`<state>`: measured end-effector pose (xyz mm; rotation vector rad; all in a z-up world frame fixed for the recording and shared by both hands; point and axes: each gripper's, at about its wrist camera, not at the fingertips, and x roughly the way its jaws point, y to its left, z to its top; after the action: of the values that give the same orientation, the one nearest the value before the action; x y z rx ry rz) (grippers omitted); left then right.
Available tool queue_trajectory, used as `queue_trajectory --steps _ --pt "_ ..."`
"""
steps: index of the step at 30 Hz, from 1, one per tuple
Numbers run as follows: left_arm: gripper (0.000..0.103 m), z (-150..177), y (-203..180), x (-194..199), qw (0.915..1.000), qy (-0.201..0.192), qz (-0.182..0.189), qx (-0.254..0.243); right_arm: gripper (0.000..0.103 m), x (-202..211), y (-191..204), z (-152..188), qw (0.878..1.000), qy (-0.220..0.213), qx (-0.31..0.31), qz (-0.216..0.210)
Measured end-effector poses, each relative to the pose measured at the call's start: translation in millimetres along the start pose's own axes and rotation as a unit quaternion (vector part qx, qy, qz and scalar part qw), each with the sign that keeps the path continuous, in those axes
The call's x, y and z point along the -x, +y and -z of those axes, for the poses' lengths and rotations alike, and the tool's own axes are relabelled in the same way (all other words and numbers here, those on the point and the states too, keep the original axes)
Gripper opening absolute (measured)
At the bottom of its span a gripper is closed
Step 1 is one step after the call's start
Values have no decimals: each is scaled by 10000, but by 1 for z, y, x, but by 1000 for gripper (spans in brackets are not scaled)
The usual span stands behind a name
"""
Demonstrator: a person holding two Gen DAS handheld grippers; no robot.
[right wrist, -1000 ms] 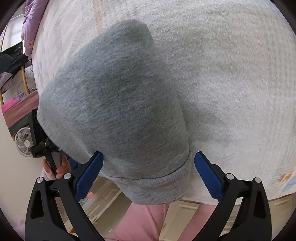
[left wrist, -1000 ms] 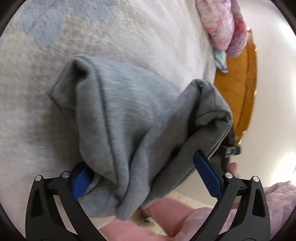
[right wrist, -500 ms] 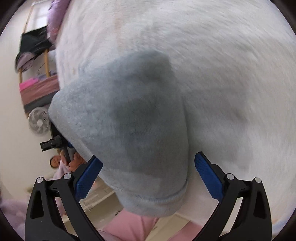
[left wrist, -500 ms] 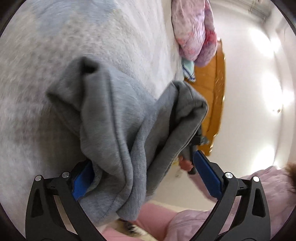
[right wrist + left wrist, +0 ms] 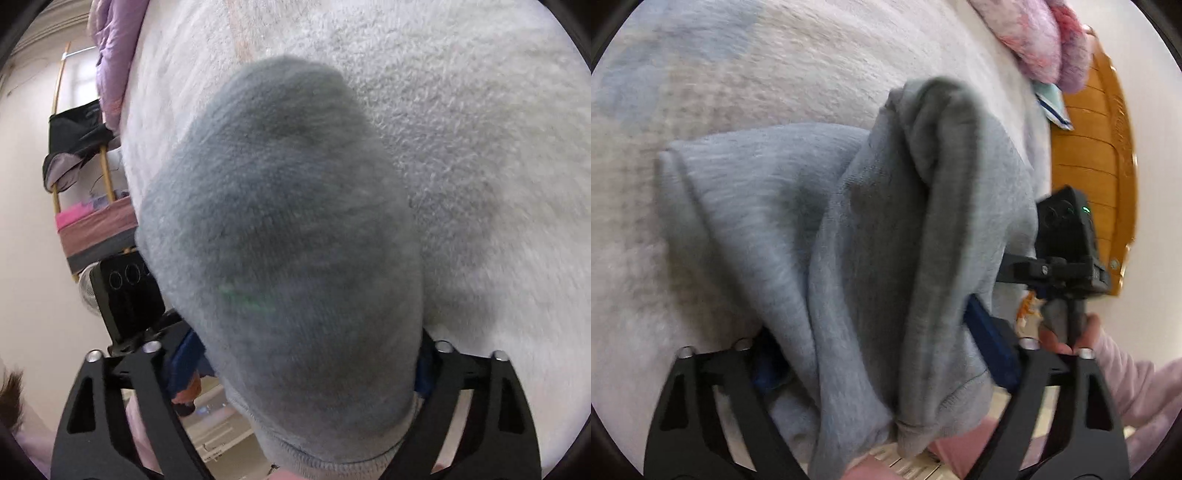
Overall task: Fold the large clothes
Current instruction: 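Lift the folded hoodie with both tools and carry it across the bed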
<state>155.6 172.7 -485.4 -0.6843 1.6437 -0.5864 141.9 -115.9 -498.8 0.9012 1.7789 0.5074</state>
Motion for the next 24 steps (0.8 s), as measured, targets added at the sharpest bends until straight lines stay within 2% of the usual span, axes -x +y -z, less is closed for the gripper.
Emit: queue_trajectory --steps 2,5,8,11,16,20,24 --pt "64 -3 -7 6 9998 -62 -101 138 73 6 9 6 10000 -37 -52 -17" --pt "56 0 -27 15 9990 -107 -432 37 70 14 25 16 9999 -67 17 128" --pt "55 11 -51 29 9976 -184 -674 -7 70 25 41 30 9998 -119 34 161" --pt "55 25 -71 44 9969 -326 -695 178 70 39 55 45 9997 -139 147 147" --pt "55 68 -112 71 9942 -656 -771 363 69 71 80 67 9986 -68 465 226" --pt "55 103 -157 85 9909 -1044 -702 483 69 107 97 88 9957 -89 888 259" --pt "55 130 -209 82 9867 -1363 -728 505 69 146 97 109 9926 -87 1183 279"
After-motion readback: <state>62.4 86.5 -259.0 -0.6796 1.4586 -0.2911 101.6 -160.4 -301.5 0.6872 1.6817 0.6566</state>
